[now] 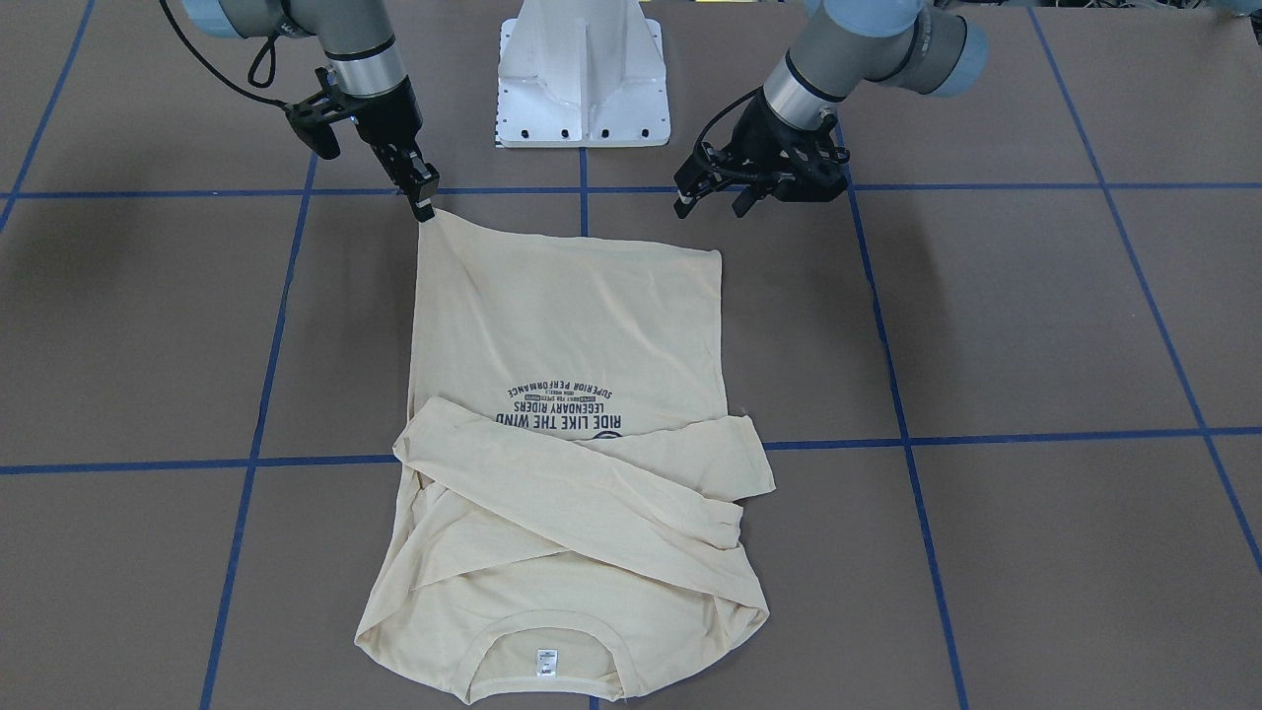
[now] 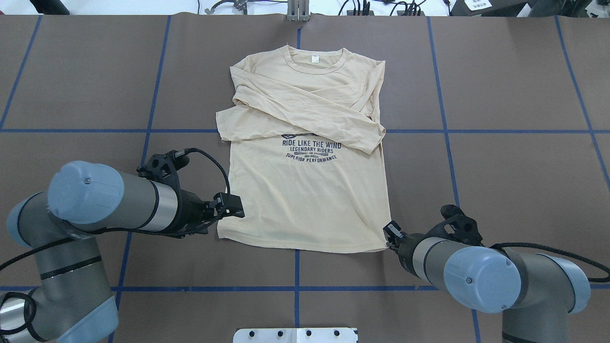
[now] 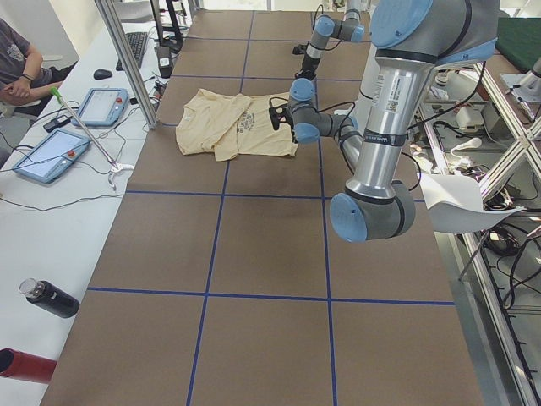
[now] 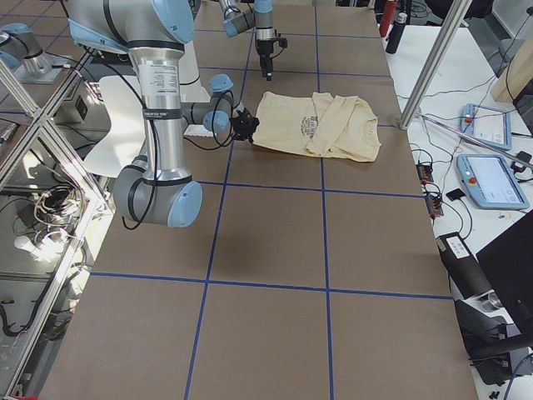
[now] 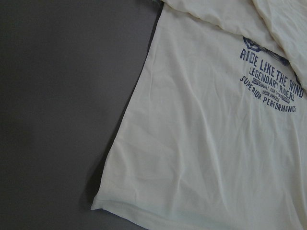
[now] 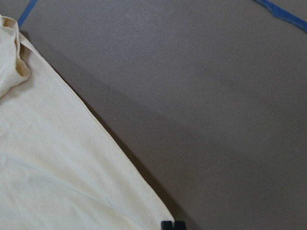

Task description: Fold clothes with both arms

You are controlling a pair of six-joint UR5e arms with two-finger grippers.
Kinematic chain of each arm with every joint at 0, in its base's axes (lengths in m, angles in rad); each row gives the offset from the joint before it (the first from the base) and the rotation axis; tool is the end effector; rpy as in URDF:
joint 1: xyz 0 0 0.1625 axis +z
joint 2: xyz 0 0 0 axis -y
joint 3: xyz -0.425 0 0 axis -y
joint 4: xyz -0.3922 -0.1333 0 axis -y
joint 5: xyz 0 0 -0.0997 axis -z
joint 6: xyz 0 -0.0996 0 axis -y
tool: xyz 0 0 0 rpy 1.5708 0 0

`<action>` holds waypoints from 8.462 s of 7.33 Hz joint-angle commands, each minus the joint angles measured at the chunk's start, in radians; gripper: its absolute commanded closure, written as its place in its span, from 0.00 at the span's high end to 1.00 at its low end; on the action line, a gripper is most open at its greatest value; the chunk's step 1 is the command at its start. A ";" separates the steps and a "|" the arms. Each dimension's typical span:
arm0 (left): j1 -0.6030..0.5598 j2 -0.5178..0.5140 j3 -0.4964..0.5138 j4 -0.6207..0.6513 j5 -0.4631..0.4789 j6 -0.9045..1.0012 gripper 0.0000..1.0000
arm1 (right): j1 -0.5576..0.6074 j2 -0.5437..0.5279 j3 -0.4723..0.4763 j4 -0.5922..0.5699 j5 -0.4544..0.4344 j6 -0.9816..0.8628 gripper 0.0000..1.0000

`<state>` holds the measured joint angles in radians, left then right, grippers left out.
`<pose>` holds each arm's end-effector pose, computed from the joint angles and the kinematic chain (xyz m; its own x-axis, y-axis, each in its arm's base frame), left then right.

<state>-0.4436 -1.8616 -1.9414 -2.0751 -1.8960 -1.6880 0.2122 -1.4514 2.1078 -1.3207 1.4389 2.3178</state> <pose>0.4599 -0.3309 0.2743 0.3370 -0.2828 -0.8980 0.1821 0.9554 -0.2325 -0.4585 -0.2485 0.3275 0.2316 0.7389 0.6328 -0.6370 0.6068 -0.4755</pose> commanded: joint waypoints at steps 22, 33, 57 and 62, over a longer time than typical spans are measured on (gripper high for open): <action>0.051 -0.016 0.125 0.012 0.081 -0.145 0.00 | 0.007 0.005 -0.008 0.000 0.000 -0.002 0.00; 0.224 0.093 -0.284 0.175 0.074 -0.343 0.00 | -0.060 -0.196 0.274 0.000 0.238 0.008 0.00; -0.259 -0.223 0.552 -0.224 0.072 0.051 0.00 | 0.526 0.732 -0.922 -0.144 0.327 -0.552 0.00; -0.271 -0.235 0.567 -0.233 0.080 0.053 0.21 | 0.543 0.734 -0.934 -0.132 0.311 -0.597 0.07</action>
<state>-0.7086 -2.0919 -1.3837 -2.3029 -1.8164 -1.6357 0.7502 -0.7181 1.1749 -1.4531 1.7525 1.7318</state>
